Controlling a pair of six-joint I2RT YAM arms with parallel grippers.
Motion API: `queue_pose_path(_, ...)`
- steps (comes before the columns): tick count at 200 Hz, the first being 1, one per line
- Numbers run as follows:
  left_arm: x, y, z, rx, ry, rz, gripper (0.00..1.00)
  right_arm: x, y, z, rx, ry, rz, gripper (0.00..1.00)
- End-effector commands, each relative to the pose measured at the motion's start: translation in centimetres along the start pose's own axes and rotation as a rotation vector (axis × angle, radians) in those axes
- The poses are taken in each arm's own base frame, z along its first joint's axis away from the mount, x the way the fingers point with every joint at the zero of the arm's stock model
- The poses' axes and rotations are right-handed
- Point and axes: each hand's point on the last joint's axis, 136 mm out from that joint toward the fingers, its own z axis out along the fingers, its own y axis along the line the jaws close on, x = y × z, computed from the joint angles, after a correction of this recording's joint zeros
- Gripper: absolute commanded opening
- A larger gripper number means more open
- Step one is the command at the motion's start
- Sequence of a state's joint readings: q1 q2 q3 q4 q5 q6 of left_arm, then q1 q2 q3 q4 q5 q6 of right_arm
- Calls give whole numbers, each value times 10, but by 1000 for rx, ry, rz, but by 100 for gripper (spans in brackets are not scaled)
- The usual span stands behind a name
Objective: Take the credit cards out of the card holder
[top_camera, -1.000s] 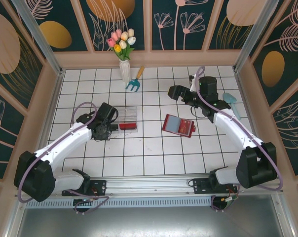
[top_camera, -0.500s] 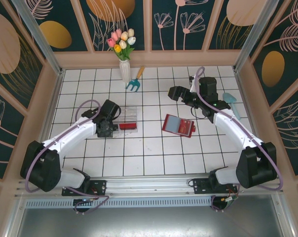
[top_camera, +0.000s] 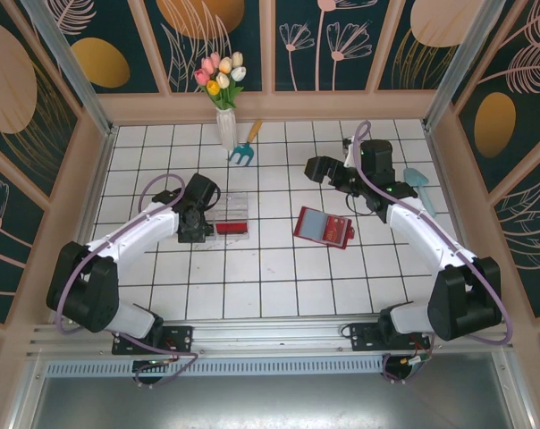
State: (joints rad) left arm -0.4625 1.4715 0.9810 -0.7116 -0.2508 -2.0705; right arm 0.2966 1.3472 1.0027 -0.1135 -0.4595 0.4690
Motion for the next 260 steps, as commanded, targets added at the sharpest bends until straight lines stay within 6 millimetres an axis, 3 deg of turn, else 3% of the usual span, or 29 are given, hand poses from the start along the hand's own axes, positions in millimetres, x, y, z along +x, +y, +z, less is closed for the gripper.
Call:
queue_pose_path(1,-5,-2,-2,-9,-21,-13,0,5,-6,4,23,10,-8,99)
queue_pose_path(82,-4,-8,14,-52,-34,-1,0,9,-7,4,19,11,5,99)
queue_pose_path(124,3,-22,20,-28,-19,36,26,11,-8,2,23,11,10,99)
queue_pose_path(174,1,-50,16,26,-45,123,44,13,-11,0,37,7,19,99)
queue_pose_path(191,6,-71,9,94,-39,216,49,14,-14,-1,52,7,22,99)
queue_pose_path(223,36,-117,-5,252,35,536,51,21,-29,-6,121,1,56,99)
queue_pose_path(260,105,-140,-24,447,190,885,44,48,-57,-9,188,34,133,87)
